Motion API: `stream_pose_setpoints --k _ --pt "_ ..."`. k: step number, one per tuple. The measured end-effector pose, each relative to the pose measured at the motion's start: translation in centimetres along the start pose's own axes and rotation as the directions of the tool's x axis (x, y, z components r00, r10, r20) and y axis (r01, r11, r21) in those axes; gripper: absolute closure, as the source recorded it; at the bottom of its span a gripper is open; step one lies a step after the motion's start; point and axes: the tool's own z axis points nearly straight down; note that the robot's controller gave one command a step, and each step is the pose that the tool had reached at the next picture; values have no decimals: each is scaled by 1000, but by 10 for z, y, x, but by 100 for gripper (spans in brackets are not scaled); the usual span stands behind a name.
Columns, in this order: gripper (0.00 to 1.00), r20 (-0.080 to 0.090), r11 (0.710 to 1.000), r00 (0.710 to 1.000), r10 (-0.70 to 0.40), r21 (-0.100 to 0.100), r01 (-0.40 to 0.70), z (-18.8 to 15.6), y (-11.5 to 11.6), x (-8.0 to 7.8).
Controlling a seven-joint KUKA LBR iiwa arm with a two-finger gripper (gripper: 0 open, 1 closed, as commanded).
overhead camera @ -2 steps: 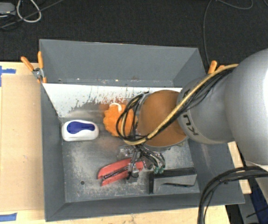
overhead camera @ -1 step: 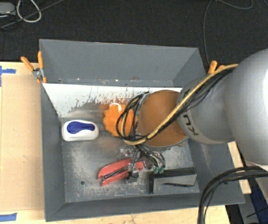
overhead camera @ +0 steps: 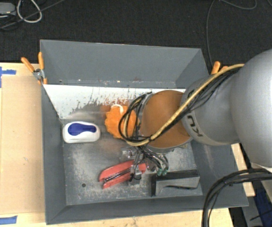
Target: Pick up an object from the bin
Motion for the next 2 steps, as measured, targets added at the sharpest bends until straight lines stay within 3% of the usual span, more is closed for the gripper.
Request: stream_pose_setpoints --k 1,2 --pt "100 0 1000 1000 1 0 -1 -8 0 0" --pt "100 -8 1000 1000 2 0 -2 -45 0 3"
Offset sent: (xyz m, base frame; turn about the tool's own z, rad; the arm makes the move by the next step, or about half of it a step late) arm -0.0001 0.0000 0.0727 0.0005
